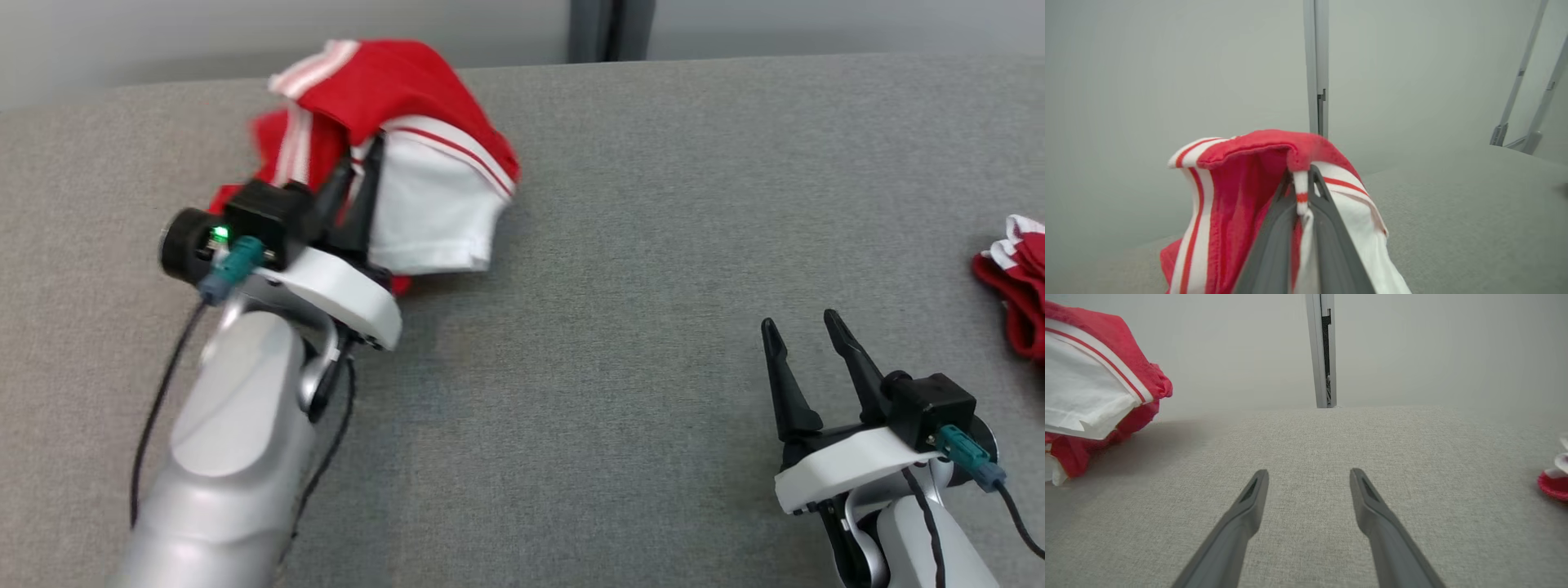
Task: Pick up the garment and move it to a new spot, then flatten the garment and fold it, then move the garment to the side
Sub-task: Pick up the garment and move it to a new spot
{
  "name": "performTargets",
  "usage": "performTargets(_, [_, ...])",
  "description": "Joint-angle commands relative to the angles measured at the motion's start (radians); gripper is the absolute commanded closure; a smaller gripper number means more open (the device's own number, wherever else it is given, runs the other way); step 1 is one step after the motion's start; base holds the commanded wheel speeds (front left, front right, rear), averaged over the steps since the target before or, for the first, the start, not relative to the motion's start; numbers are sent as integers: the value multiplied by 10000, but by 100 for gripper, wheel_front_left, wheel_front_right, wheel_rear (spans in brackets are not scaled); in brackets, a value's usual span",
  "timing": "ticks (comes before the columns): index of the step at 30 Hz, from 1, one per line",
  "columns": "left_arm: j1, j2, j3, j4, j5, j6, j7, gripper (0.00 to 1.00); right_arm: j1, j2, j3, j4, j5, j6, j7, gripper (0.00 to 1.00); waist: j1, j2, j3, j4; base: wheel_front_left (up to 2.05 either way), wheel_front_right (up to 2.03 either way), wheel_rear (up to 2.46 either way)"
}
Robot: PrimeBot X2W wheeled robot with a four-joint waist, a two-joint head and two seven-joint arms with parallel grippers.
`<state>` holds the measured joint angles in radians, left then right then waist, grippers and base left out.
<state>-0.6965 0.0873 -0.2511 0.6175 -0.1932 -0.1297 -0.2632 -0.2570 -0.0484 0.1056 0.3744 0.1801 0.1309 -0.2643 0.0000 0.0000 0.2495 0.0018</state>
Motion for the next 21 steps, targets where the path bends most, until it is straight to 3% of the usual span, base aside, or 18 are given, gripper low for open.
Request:
performTargets(1, [182, -21, -432, -83, -170, -4, -20, 100, 91, -56, -16, 30, 85, -3, -1, 0, 0, 0, -260, -324, 0, 0, 0])
performTargets(6, [818, -239, -2140, -47, -869, -6, -20, 100, 197, -51, 84, 105, 260, -3, -1, 0, 0, 0, -462, -760, 0, 0, 0])
performTargets(12, [1770, -343, -3270, -210, -1396, -7, -20, 100, 316, -53, 152, 138, 414, -3, -1, 0, 0, 0, -671, -983, 0, 0, 0])
performTargets(21, [2883, -341, -2995, -664, -1941, 212, -20, 100, 459, -53, 231, 246, 536, -3, -1, 0, 0, 0, -1118, -926, 0, 0, 0])
